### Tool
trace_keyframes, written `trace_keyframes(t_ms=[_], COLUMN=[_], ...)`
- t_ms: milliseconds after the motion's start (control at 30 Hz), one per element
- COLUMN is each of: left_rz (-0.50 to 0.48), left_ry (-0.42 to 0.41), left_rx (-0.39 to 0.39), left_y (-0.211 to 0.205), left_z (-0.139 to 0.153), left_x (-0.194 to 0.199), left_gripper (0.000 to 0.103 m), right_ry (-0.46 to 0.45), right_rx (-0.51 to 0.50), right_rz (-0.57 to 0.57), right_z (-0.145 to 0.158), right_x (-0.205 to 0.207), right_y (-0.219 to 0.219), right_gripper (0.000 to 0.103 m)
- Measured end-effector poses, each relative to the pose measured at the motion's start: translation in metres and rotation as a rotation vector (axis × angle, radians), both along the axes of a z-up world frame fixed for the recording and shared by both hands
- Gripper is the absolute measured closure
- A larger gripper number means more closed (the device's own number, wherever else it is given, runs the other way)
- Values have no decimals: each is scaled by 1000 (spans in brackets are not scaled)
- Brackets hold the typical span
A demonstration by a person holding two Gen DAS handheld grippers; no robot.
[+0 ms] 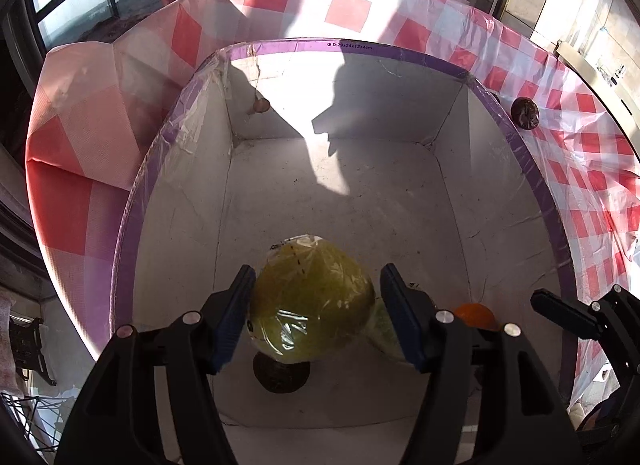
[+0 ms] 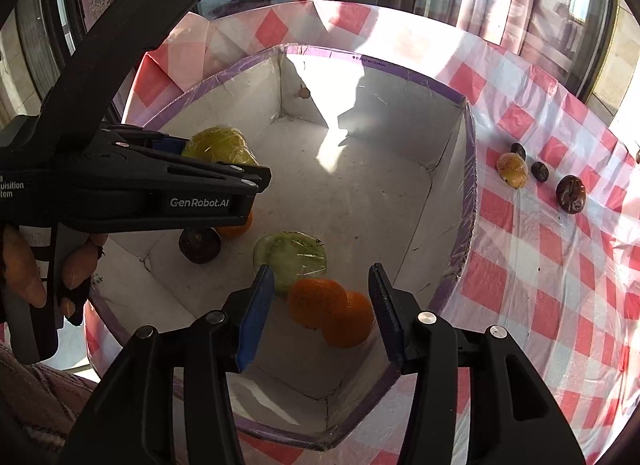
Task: Organize fruits
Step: 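Open both tools to drop the fruits into the box, then move the left tool to the wrapped yellow fruit while the right tool approaches the large brown fruit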
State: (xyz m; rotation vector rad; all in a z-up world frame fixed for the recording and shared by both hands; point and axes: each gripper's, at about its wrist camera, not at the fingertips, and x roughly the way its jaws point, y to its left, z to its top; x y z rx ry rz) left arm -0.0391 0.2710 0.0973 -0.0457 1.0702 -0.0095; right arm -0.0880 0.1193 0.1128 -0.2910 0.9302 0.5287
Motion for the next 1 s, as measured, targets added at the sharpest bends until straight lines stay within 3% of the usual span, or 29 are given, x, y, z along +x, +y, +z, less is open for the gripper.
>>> trace_keyframes(t_ms=[100, 300, 667, 900, 1000], left_rz=[-1, 40, 116, 192, 232], left_ry=[-7, 23, 45, 82, 98], left_rx=[11, -2, 65, 127, 171], left_y=[-2, 3, 2, 7, 7], left_z=[1, -3, -7, -10, -10], left_x=[0, -2, -4, 2, 6], left_gripper=[24, 21, 12, 9, 9], right_ry=[-5, -21, -20, 18, -10], right_rx=[5, -12, -10, 160, 200], right_rz=[5, 47, 158, 220, 138], right_z=[0, -3, -4, 11, 20], right_x=[-2, -10, -14, -8, 4], right_y=[0, 9, 5, -30, -63], right_gripper=[37, 22, 18, 18, 17])
